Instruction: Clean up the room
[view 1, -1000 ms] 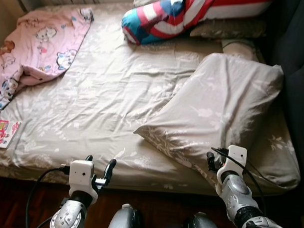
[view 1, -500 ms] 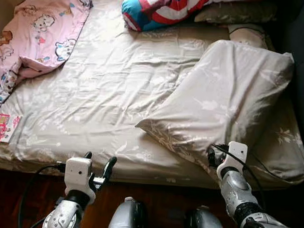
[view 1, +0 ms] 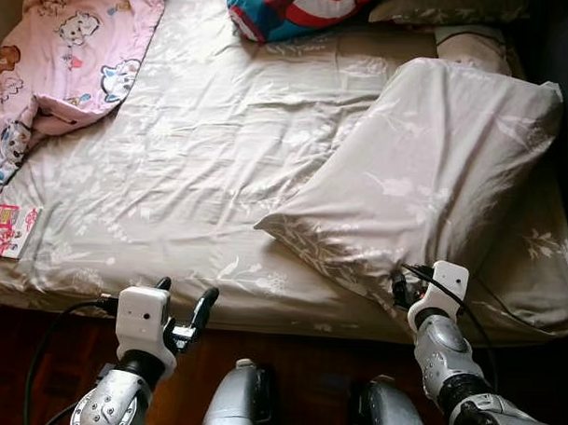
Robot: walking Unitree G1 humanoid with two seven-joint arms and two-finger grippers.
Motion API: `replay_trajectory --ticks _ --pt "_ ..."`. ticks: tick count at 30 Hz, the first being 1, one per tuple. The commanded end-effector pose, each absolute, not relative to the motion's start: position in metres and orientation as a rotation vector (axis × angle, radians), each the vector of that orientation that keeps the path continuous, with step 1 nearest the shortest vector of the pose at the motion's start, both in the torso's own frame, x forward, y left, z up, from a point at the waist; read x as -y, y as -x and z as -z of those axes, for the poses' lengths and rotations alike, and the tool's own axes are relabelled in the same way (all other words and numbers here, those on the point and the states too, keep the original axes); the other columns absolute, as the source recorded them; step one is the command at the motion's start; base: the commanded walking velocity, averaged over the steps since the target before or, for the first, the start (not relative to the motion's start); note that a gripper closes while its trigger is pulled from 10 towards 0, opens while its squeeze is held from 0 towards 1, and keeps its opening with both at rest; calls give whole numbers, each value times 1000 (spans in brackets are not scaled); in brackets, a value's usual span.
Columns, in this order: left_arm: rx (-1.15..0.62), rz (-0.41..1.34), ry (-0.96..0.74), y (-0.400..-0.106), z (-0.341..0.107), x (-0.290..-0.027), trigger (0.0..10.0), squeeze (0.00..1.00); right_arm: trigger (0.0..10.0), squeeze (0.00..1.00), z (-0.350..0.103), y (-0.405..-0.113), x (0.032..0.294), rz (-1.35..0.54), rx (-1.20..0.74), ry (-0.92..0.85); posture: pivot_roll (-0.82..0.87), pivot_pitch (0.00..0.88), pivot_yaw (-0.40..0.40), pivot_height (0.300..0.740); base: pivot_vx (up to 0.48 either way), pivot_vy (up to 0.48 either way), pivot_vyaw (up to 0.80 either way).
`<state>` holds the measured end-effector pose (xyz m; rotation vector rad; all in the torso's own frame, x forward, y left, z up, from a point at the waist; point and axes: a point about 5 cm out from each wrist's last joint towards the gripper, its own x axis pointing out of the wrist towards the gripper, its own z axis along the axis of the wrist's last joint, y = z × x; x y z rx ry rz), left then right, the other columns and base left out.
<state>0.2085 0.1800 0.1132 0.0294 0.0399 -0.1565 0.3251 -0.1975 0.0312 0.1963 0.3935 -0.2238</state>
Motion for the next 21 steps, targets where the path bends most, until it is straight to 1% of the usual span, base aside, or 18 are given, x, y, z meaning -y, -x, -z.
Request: replay_trajectory --ticks 1,3,9,21 --pt "-72 147 -34 -203 -110 -183 10000 0 0 0 -10 -309 190 220 -498 -225 160 401 171 665 0 0 0" --pt "-77 147 -32 -203 -110 -183 10000 0 0 0 -9 -309 188 216 -493 -256 158 401 170 665 0 0 0" --pt "-85 147 -28 -203 -109 -181 10000 0 0 0 -9 -309 188 222 -491 -271 153 396 165 665 0 0 0" --pt "-99 136 -14 -203 -105 -180 10000 0 0 0 -4 -305 186 213 -506 -257 139 382 157 665 0 0 0"
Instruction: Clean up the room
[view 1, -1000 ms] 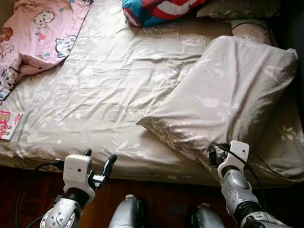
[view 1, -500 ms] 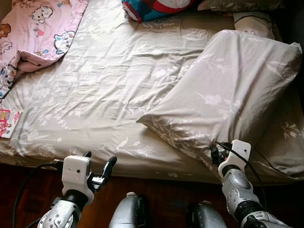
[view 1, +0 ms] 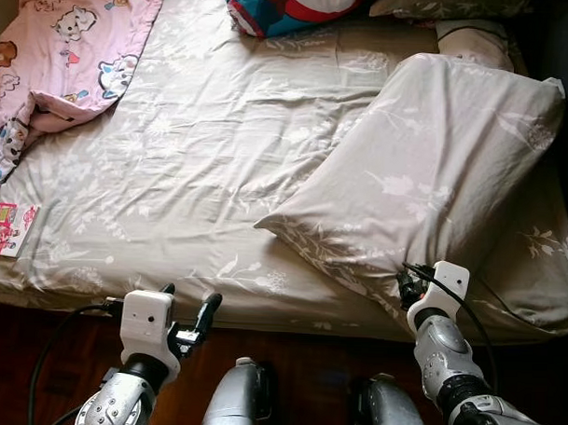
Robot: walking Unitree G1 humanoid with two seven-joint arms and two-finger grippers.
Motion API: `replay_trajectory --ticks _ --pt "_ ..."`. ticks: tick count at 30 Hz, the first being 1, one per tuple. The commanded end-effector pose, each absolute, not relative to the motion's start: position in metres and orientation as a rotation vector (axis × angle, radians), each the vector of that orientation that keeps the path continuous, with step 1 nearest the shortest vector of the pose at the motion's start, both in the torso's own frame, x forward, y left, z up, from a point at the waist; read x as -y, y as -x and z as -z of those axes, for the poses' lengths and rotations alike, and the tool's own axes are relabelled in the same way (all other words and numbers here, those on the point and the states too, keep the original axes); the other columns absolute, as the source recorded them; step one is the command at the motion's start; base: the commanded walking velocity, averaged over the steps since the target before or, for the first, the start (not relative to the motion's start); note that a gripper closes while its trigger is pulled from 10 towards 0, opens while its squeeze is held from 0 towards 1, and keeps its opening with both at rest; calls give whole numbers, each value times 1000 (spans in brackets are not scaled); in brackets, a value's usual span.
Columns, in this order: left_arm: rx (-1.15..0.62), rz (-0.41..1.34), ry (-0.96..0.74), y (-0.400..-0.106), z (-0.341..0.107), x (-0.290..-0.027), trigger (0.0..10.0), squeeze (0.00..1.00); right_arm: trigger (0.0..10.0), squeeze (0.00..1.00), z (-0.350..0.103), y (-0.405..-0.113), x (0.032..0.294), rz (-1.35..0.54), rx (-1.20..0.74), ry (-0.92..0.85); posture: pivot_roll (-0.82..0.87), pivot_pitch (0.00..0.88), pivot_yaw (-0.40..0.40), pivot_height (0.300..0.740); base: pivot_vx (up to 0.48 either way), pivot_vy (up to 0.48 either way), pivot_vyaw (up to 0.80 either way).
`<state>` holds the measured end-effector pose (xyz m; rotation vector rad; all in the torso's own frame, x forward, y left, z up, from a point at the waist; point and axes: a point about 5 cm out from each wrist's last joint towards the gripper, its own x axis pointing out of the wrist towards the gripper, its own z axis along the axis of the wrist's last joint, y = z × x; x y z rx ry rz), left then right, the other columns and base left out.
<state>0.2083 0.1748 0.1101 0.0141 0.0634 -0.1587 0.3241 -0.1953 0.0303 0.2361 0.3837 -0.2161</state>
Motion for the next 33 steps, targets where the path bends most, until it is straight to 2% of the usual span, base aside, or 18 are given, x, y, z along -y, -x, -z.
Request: replay_trajectory --ticks 1,15,24,32,33 --pt "-99 136 -14 -203 -105 -180 10000 0 0 0 -4 -305 186 213 -506 -257 139 382 157 665 0 0 0" --pt "-97 103 10 -212 -100 -183 10000 0 0 0 -3 -303 189 206 -513 -229 119 352 138 665 0 0 0" --pt "-94 82 16 -224 -93 -185 10000 0 0 0 -5 -303 196 238 -504 -222 91 297 116 665 0 0 0" --pt "-90 70 16 -233 -86 -187 10000 0 0 0 -11 -302 223 355 -464 -209 56 226 99 665 0 0 0" --pt "-86 66 13 -234 -85 -189 10000 0 0 0 -13 -298 238 424 -455 -195 46 210 98 665 0 0 0"
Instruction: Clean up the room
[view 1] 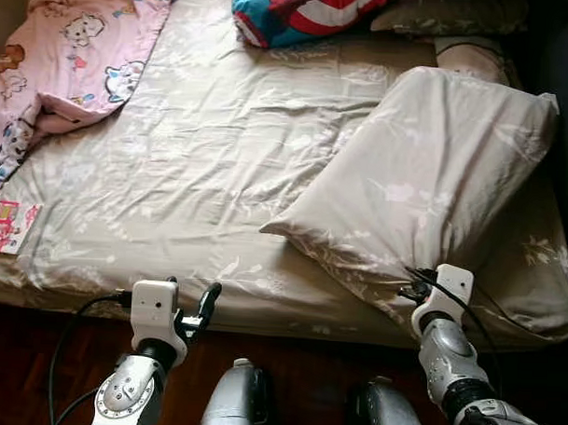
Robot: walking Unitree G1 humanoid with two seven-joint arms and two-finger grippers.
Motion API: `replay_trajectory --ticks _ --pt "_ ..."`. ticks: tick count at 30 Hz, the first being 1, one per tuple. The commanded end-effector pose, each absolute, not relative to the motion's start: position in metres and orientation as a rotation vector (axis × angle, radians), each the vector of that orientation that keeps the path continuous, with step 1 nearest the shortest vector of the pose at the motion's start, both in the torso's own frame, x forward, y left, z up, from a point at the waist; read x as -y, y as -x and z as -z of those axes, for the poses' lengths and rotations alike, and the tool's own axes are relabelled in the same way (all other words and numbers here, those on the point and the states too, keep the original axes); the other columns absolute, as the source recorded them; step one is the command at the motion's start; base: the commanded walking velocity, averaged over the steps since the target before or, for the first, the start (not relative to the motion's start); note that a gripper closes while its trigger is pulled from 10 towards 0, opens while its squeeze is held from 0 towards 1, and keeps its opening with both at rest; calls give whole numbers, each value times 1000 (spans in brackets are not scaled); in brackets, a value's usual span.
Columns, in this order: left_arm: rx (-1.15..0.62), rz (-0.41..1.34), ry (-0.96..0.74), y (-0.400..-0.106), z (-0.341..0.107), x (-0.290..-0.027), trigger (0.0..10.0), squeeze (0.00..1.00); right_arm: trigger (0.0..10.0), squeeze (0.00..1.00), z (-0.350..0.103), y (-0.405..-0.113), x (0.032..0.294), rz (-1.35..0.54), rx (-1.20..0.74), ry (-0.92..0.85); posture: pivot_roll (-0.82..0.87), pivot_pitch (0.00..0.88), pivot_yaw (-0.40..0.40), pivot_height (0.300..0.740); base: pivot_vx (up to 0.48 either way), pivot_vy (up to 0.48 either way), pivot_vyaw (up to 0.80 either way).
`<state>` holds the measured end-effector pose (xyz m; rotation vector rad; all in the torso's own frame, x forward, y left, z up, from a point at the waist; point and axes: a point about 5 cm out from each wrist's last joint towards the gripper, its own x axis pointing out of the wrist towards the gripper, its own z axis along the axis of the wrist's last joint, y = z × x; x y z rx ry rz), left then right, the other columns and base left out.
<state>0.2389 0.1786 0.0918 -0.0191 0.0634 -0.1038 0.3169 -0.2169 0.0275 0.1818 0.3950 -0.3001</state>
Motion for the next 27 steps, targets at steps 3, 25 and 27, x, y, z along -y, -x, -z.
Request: replay_trajectory --ticks 3,25,27 --pt "-84 58 8 -236 -83 -193 10000 0 0 0 -15 -291 261 539 -458 -159 32 195 100 665 0 0 0" --pt "-97 66 8 -236 -70 -195 10000 0 0 0 -106 -254 406 1147 -214 141 -9 190 118 665 0 0 0" --pt "-99 66 8 -235 -69 -195 10000 0 0 0 -107 -253 408 1163 -214 151 -8 191 118 665 0 0 0"
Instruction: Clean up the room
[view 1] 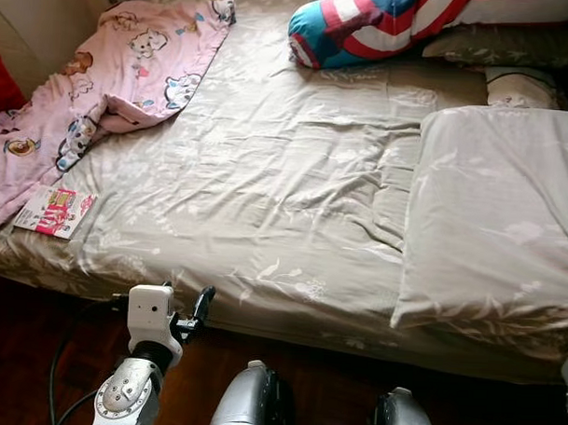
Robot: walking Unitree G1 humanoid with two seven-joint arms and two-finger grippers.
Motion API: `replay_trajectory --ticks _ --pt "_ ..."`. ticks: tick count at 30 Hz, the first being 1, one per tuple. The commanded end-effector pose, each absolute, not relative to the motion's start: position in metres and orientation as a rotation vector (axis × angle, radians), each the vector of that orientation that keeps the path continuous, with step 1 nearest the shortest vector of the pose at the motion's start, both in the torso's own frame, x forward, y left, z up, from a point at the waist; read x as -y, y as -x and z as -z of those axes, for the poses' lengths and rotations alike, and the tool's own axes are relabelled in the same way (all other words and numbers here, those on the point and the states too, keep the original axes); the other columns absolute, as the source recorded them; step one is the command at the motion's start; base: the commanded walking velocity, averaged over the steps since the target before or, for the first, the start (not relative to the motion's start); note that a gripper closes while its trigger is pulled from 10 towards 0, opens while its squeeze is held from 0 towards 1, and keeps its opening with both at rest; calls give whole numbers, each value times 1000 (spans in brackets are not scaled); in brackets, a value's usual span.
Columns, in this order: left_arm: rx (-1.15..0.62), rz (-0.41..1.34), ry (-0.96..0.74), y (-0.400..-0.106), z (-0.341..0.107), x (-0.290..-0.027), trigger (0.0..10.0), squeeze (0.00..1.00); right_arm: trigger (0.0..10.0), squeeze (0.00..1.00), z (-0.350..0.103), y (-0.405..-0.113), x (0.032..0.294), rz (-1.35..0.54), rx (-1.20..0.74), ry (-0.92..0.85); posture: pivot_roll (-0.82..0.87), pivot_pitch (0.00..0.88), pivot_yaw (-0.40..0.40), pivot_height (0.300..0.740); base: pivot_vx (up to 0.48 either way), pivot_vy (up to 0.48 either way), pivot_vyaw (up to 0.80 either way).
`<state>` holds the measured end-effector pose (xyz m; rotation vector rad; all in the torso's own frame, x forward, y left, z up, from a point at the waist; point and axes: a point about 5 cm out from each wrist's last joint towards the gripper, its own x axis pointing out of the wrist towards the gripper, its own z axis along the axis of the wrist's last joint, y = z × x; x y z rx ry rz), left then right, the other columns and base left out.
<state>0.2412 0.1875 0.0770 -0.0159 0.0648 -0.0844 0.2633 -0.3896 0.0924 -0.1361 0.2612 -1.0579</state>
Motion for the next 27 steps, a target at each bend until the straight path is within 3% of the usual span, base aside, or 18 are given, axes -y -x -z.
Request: replay_trajectory --ticks 1,3,5,10,11,13,14,22,27 --pt "-102 67 8 -234 -69 -195 10000 0 0 0 -110 -251 411 1175 -209 181 -5 196 120 665 0 0 0" --pt "-103 69 9 -233 -68 -194 10000 0 0 0 -110 -249 413 1183 -219 187 -6 199 121 665 0 0 0" --pt "-106 72 10 -232 -68 -194 10000 0 10000 0 -107 -247 414 1185 -234 186 -6 201 121 665 0 0 0" --pt "-111 74 13 -232 -66 -194 10000 0 10000 0 -106 -246 411 1179 -219 221 -6 201 121 665 0 0 0" --pt "-112 75 13 -232 -66 -194 10000 0 10000 1000 -105 -246 411 1174 -214 224 0 206 124 665 0 0 0" --pt "-114 76 14 -231 -66 -195 10000 0 10000 1000 -108 -251 407 1139 -189 242 0 206 124 665 0 0 0" --pt "-114 76 14 -231 -66 -195 10000 0 10000 0 -110 -254 405 1124 -175 256 0 207 124 665 0 0 0" --pt "-119 80 24 -232 -64 -194 10000 0 10000 0 -123 -271 392 1026 -63 289 -5 201 123 665 0 0 0" --pt "-136 75 41 -235 -58 -194 10000 0 10000 0 -105 -306 332 607 -10 79 -18 191 120 665 0 0 0"
